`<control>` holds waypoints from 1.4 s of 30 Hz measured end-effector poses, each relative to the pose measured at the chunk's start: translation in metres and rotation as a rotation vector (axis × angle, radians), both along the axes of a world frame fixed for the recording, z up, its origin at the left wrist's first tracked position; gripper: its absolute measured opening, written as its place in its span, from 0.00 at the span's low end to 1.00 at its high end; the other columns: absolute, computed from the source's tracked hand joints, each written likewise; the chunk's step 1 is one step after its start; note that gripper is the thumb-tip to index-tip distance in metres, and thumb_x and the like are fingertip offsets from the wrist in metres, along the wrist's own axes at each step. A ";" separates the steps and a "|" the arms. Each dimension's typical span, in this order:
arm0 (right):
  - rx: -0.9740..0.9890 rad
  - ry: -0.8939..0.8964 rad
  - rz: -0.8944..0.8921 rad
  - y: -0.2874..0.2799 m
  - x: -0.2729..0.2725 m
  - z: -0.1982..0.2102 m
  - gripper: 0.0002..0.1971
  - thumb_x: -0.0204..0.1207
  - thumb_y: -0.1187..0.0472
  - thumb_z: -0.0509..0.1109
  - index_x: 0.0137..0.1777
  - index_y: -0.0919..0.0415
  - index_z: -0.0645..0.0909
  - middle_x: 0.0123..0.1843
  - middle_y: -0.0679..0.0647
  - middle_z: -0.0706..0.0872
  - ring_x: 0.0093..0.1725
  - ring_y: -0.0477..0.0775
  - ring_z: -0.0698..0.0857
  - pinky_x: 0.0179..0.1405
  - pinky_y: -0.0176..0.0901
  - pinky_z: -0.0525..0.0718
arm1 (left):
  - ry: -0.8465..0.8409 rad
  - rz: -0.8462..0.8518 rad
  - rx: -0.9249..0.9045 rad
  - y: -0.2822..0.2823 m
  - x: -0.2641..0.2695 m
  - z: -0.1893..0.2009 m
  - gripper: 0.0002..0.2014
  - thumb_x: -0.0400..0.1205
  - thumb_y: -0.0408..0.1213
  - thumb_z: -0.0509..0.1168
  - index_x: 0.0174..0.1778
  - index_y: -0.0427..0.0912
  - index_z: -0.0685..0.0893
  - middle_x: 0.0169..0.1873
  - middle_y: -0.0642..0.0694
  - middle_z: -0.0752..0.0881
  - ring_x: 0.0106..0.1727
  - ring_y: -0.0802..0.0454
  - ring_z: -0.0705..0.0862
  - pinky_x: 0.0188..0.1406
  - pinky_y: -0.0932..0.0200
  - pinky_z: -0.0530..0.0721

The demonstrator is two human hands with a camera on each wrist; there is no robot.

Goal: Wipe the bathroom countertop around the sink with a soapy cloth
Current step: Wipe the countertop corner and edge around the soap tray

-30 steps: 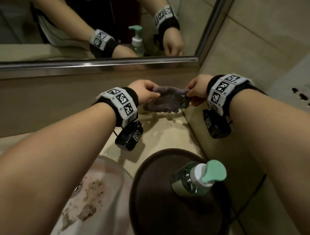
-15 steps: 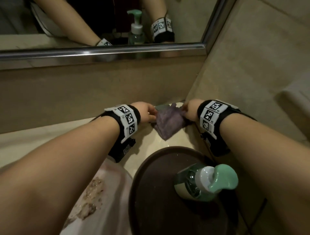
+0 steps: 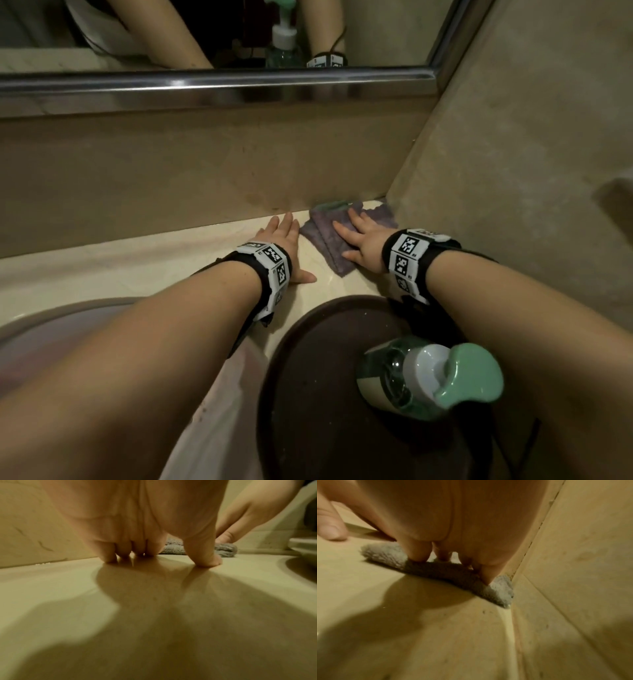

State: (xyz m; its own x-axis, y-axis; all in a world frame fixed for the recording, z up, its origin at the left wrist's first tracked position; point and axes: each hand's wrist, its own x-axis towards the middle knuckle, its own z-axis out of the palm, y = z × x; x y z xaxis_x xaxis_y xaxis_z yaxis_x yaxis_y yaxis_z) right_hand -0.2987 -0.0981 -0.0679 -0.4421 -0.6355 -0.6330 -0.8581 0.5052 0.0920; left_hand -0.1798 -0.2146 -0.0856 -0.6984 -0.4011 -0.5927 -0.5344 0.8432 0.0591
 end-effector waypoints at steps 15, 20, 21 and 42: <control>-0.032 0.086 -0.217 -0.004 -0.011 -0.011 0.33 0.85 0.45 0.48 0.84 0.51 0.37 0.86 0.58 0.36 0.85 0.62 0.41 0.84 0.53 0.41 | -0.065 0.037 -0.019 0.000 -0.007 -0.003 0.59 0.71 0.66 0.67 0.83 0.42 0.34 0.83 0.49 0.33 0.85 0.48 0.38 0.82 0.44 0.51; 0.025 0.109 -0.147 0.003 -0.002 -0.004 0.34 0.84 0.43 0.49 0.83 0.48 0.35 0.85 0.58 0.35 0.85 0.62 0.40 0.83 0.55 0.39 | -0.057 0.032 -0.018 -0.001 -0.005 0.000 0.59 0.71 0.65 0.66 0.83 0.42 0.35 0.83 0.49 0.33 0.85 0.48 0.39 0.82 0.44 0.52; 0.037 0.112 -0.140 0.005 0.001 -0.003 0.34 0.84 0.43 0.49 0.83 0.48 0.35 0.85 0.58 0.35 0.85 0.62 0.40 0.82 0.56 0.38 | -0.054 0.030 -0.021 -0.001 -0.005 0.000 0.59 0.71 0.66 0.66 0.83 0.42 0.35 0.83 0.49 0.33 0.85 0.48 0.39 0.82 0.44 0.52; 0.056 0.107 -0.255 -0.006 0.005 0.008 0.37 0.83 0.44 0.52 0.84 0.54 0.36 0.85 0.62 0.36 0.84 0.67 0.41 0.83 0.58 0.44 | -0.091 -0.010 -0.101 0.001 -0.009 -0.003 0.58 0.71 0.70 0.62 0.83 0.42 0.35 0.83 0.48 0.35 0.85 0.47 0.41 0.82 0.45 0.54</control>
